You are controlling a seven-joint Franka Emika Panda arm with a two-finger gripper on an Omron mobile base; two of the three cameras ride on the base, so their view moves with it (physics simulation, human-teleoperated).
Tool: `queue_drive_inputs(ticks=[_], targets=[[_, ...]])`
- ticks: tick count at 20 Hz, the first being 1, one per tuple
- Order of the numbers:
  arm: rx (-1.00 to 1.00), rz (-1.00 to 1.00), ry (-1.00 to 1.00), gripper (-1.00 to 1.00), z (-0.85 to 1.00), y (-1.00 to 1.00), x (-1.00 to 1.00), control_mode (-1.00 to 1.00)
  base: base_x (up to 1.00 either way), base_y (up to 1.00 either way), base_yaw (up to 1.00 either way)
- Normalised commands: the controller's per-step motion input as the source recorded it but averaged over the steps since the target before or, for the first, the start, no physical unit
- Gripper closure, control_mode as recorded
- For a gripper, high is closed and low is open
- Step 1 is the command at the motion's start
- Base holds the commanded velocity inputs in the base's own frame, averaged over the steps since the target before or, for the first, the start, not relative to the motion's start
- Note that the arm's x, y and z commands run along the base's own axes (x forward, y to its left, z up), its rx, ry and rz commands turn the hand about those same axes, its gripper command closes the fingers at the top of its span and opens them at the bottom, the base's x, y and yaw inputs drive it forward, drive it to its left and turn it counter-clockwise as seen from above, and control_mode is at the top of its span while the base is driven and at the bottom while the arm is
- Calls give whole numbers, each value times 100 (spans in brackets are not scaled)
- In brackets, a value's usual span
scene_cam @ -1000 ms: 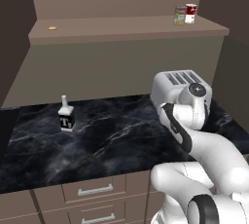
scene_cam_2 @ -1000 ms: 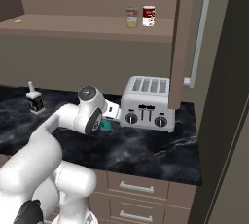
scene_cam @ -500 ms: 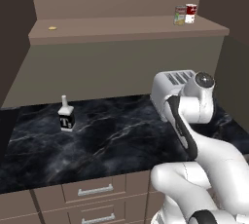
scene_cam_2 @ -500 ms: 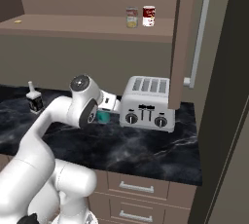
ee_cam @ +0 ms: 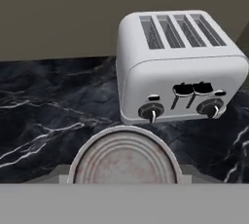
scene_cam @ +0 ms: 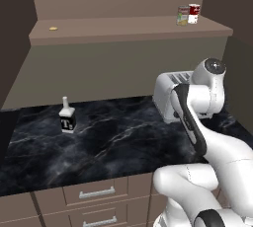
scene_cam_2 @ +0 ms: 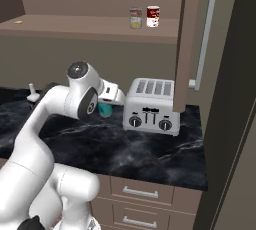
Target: Pick the cans from the counter and place them in their designated side in the cabinet.
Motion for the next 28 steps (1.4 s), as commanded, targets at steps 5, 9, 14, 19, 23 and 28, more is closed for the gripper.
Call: queue_drive_inputs(ticks=[5, 9, 14, 19, 23, 28], targets=[[0, 1, 0, 100, 55, -10, -5, -100, 0, 0, 0], [0, 1, -6, 100, 47, -7, -23, -100, 0, 0, 0], [0, 2, -16, 100, 37, -2, -37, -100, 0, 0, 0], [0, 2, -15, 100, 37, 0, -30, -100, 0, 0, 0], [0, 1, -10, 100, 36, 0, -26, -100, 0, 0, 0], [0, 1, -2, 100, 38, 0, -27, -100, 0, 0, 0]])
